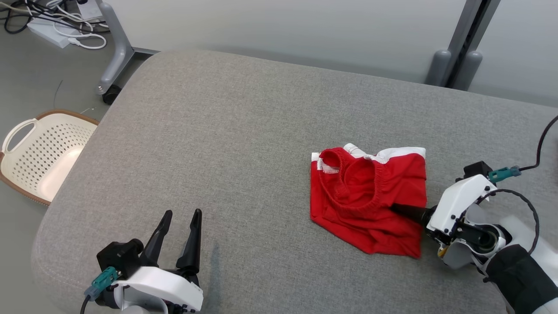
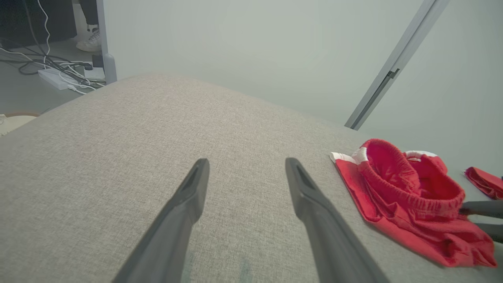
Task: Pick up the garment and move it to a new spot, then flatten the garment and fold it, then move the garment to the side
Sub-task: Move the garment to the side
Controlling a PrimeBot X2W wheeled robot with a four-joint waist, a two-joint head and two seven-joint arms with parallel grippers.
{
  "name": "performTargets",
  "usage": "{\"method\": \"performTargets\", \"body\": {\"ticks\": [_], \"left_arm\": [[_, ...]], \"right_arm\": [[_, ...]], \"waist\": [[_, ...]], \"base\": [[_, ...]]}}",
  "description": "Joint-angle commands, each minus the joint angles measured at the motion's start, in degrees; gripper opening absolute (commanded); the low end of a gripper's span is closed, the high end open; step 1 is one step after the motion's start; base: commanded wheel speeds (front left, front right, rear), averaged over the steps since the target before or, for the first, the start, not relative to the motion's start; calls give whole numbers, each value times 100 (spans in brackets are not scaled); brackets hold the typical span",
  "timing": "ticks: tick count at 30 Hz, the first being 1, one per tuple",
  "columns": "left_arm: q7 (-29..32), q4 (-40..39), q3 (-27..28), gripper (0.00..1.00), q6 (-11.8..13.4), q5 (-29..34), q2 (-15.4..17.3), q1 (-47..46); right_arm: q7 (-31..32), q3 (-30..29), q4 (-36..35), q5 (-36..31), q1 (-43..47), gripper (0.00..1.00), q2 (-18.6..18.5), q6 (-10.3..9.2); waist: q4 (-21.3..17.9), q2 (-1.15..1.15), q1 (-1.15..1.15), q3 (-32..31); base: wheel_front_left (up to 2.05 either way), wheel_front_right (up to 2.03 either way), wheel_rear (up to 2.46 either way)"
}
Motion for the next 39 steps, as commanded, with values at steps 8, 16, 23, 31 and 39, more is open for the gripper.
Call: {"method": "performTargets", "body": {"ticks": [8, 16, 23, 31, 39], "left_arm": [[-36, 78, 41, 100, -20, -10, 13, -116], [-42, 29, 31, 100, -29, 59, 44, -55], [-38, -67, -23, 100, -38, 100, 62, -122], [-4, -173, -89, 100, -48, 140, 109, -309], [107, -315, -170, 100, -92, 229, 251, -692]], "right_arm": [[-244, 36, -198, -150, -192, 0, -81, -1], [-676, 379, -887, -714, -371, 0, -491, 0], [-767, 741, -1463, -1162, -702, 0, -956, -1], [-837, 897, -1813, -1326, -1166, 0, -1329, -1], [-983, 1078, -2007, -1445, -1844, 0, -1785, -1]], "waist": [[27, 0, 0, -30], [-291, 0, 0, -114], [-819, 0, 0, -37], [-1278, 0, 0, 326], [-1689, 0, 0, 1051]], "base": [[0, 0, 0], [0, 0, 0], [0, 0, 0], [0, 0, 0], [0, 0, 0]]}}
